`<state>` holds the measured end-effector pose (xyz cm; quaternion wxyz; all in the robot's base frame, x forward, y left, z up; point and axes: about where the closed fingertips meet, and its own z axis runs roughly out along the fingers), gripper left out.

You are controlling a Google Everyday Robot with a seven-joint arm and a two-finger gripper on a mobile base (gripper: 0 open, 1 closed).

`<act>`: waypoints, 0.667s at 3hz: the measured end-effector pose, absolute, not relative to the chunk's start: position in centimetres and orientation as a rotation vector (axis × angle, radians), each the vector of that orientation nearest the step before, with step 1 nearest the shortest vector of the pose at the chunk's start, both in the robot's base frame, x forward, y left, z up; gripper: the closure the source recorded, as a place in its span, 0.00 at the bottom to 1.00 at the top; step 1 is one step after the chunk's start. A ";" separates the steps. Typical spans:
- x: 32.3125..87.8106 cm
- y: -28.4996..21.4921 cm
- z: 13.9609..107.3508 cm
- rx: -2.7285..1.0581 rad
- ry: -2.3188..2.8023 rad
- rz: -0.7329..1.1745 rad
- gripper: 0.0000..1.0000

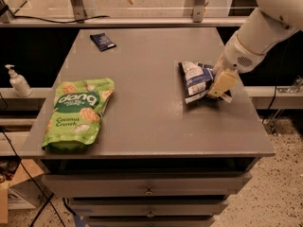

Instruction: Move blue chip bag near green rice chip bag

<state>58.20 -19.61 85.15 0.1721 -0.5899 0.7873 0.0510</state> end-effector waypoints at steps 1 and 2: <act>57.3 -14.9 88.4 -1.783 2.087 0.153 0.88; 55.4 -8.6 91.4 -1.886 1.904 0.220 1.00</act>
Offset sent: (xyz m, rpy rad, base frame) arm -0.0577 0.1953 0.1055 0.1853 -0.1425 0.4635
